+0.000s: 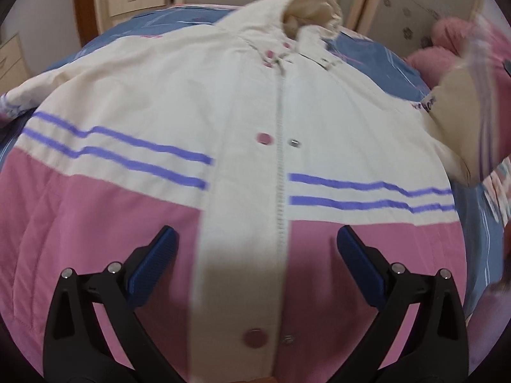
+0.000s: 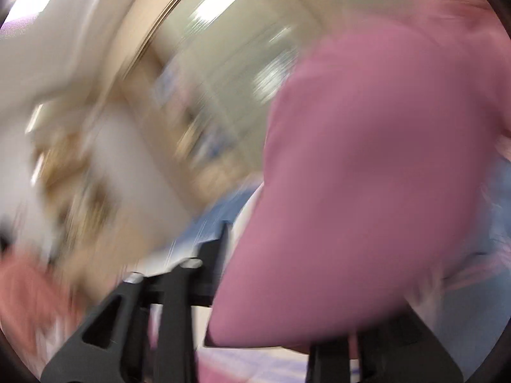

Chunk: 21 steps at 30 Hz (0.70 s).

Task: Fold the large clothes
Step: 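Carry the sleeve across the jacket front with the right tool and lay it down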

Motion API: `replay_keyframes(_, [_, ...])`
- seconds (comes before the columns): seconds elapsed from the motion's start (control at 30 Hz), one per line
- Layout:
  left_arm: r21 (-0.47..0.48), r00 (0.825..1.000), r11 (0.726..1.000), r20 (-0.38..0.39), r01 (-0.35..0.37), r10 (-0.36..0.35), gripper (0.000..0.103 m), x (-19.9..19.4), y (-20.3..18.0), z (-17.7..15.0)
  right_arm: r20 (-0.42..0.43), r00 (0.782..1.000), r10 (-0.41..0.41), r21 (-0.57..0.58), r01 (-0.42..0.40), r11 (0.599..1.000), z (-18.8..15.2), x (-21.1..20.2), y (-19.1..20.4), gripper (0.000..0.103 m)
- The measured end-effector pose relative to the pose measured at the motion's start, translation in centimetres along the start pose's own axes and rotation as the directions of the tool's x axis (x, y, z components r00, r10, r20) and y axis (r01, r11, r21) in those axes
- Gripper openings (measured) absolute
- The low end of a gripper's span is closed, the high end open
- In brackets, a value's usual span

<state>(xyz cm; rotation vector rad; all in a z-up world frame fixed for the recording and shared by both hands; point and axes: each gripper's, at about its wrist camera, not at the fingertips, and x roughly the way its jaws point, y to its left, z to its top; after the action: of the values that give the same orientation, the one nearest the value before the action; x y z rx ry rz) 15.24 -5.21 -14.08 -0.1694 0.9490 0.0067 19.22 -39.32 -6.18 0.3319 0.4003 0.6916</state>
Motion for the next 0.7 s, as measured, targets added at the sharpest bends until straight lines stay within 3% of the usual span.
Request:
replay_keyframes(0.03, [-0.019, 1.0, 1.0, -0.001, -0.001, 0.001, 0.101, -0.2, 0.8, 0.1, -0.085, 0.996, 0.0, -0.076, -0.007, 0.997, -0.8, 2.2, 2.2, 0.056])
replay_keyframes(0.1, [-0.047, 1.0, 0.999, 0.002, -0.015, 0.015, 0.101, -0.7, 1.9, 0.3, -0.101, 0.992, -0.071, -0.172, 0.053, 0.984, -2.0, 3.9, 4.4, 0.078])
replay_keyframes(0.17, [-0.069, 1.0, 0.997, 0.013, -0.021, 0.022, 0.101, -1.1, 2.8, 0.5, -0.109, 0.989, -0.095, -0.22, 0.069, 0.973, -2.7, 4.9, 5.2, 0.085])
replay_keyframes(0.33, [-0.107, 0.999, 0.994, 0.033, -0.017, 0.021, 0.101, -1.6, 4.0, 1.0, -0.055, 0.998, 0.039, -0.033, -0.041, 0.999, -1.3, 2.9, 1.7, 0.096])
replay_keyframes(0.4, [-0.117, 1.0, 0.993, 0.029, 0.001, 0.002, 0.101, -1.5, 4.0, 1.2, -0.001, 0.999, 0.045, 0.074, -0.045, 0.996, -1.3, 1.2, -0.2, 0.099])
replay_keyframes(0.47, [-0.139, 0.997, 0.987, 0.019, 0.081, -0.079, 0.101, -1.4, 4.0, 1.7, 0.035, 0.999, 0.006, 0.184, -0.012, 0.983, -2.2, -0.7, -1.9, 0.099])
replay_keyframes(0.53, [-0.172, 0.983, 0.968, 0.022, 0.183, -0.182, 0.101, -1.2, 4.1, 2.5, 0.038, 0.999, -0.016, 0.251, 0.006, 0.968, -3.1, -1.8, -3.1, 0.099])
replay_keyframes(0.63, [-0.233, 0.931, 0.904, 0.017, 0.357, -0.364, 0.101, -0.2, 4.1, 3.5, 0.038, 0.997, -0.061, 0.28, 0.048, 0.959, -3.3, -2.1, -4.3, 0.099])
replay_keyframes(0.7, [-0.266, 0.909, 0.876, -0.001, 0.402, -0.418, 0.101, 0.6, 3.8, 3.5, 0.037, 0.996, -0.08, 0.294, 0.065, 0.953, -3.3, -1.9, -4.8, 0.099])
